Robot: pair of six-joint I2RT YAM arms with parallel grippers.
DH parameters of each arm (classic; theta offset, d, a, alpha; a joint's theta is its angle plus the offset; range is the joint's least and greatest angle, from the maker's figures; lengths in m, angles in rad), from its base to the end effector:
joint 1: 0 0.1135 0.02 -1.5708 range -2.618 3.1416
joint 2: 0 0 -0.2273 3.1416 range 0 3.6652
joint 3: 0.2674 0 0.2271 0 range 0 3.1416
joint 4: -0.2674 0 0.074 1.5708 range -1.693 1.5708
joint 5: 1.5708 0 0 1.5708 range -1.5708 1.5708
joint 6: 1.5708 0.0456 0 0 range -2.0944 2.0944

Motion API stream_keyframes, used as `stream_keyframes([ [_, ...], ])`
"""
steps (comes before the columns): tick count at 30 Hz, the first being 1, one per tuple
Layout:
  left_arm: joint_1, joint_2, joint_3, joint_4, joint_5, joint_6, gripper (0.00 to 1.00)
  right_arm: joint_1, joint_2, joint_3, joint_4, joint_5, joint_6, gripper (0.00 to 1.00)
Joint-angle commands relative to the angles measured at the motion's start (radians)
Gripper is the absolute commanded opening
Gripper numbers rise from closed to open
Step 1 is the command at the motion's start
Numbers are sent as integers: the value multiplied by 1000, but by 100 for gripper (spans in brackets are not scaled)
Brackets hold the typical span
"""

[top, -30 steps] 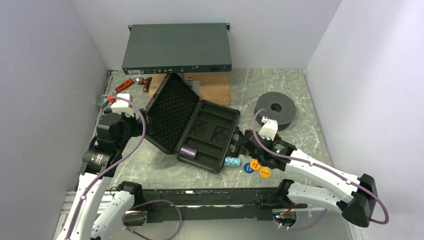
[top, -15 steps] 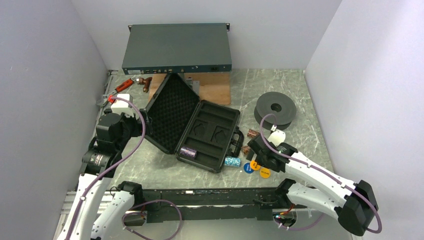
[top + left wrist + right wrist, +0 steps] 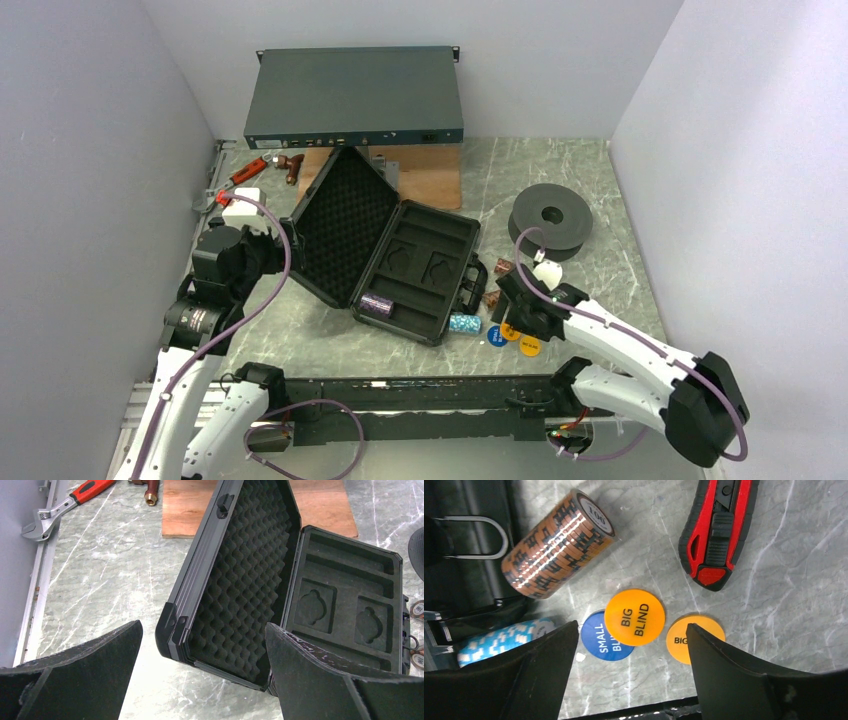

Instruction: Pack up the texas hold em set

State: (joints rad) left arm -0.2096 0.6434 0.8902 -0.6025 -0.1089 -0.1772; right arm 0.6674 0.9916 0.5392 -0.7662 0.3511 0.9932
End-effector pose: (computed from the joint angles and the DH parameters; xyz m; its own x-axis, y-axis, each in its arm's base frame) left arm 0.1455 -0.0259 0.3200 -0.3542 -0.1038 -0.9294 0.0455 0.9907 -0.1280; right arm 0.1347 0.0862 0.1523 -0.8114 0.3622 -0.4588 0.3512 0.9295 0.1127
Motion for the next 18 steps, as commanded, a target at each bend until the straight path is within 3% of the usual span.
stream_keyframes([
  [1, 3, -2, 9, 34, 5, 7, 100, -16, 48, 53, 58, -30, -46, 68],
  [18, -7, 2, 12, 29, -5, 9, 100, -32, 130, 42, 128, -90, -72, 63],
])
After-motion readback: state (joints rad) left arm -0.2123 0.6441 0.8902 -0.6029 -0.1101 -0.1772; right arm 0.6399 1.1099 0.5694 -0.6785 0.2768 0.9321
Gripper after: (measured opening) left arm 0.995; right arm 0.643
